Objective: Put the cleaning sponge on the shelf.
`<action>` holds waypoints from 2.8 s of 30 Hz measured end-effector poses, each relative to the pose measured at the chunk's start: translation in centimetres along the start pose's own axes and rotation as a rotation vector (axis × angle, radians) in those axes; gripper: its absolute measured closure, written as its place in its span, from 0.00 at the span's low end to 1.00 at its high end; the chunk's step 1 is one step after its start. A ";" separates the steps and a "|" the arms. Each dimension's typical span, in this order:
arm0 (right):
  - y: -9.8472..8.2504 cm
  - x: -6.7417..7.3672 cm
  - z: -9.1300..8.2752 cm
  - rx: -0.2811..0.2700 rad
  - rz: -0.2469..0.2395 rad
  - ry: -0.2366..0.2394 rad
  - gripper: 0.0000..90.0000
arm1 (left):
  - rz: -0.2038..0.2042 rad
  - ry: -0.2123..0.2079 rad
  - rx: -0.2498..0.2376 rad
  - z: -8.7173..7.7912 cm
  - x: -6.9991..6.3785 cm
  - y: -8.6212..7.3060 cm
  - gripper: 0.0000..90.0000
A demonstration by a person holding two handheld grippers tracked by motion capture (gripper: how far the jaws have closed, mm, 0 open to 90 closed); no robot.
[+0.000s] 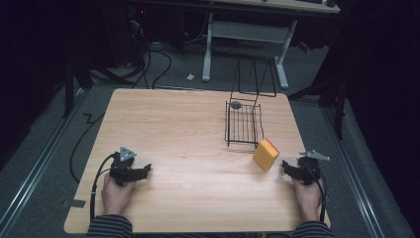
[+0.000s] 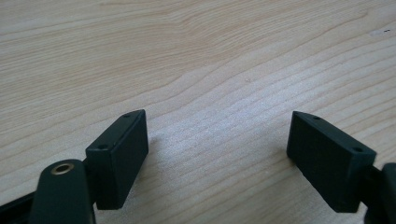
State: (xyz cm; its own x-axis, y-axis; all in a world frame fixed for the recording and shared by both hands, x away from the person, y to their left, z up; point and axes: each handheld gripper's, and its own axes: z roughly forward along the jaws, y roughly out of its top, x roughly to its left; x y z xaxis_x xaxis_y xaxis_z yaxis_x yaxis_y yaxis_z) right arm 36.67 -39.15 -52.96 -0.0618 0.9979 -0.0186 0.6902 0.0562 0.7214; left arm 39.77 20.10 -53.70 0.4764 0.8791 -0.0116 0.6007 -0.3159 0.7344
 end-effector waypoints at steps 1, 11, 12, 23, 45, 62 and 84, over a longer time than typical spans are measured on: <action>0.0 0.0 0.0 0.000 0.000 0.000 0.31 | 0.000 0.000 0.000 0.0 0.0 0.0 0.24; 0.0 0.1 -0.1 0.004 0.000 -0.006 0.34 | 0.000 0.000 0.000 0.0 0.0 0.0 0.23; 0.0 0.2 -0.2 0.007 -0.002 -0.013 0.34 | 0.000 0.000 0.000 0.0 0.0 0.0 0.23; 0.0 0.0 -1.7 -0.034 0.009 -0.010 0.36 | 0.000 0.000 0.000 0.0 0.0 0.0 0.23; -1.4 0.4 -5.7 -0.129 0.021 0.031 0.38 | 0.000 0.000 0.000 0.0 0.0 0.0 0.23; -3.6 1.6 -7.7 -0.173 0.042 0.053 0.38 | 0.000 -0.001 0.000 0.0 0.0 0.0 0.23; -2.1 6.8 -7.0 -0.223 -0.049 0.185 0.36 | 0.001 -0.001 0.000 0.0 0.0 0.0 0.23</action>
State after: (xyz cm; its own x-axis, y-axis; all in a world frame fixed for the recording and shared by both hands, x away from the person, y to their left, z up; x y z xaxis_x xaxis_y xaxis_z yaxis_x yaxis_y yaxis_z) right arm 29.78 -32.72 -49.80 -0.2361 0.9702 0.0548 0.5090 0.0754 0.8575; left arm 39.77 20.10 -53.69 0.4776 0.8785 -0.0121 0.6008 -0.3165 0.7341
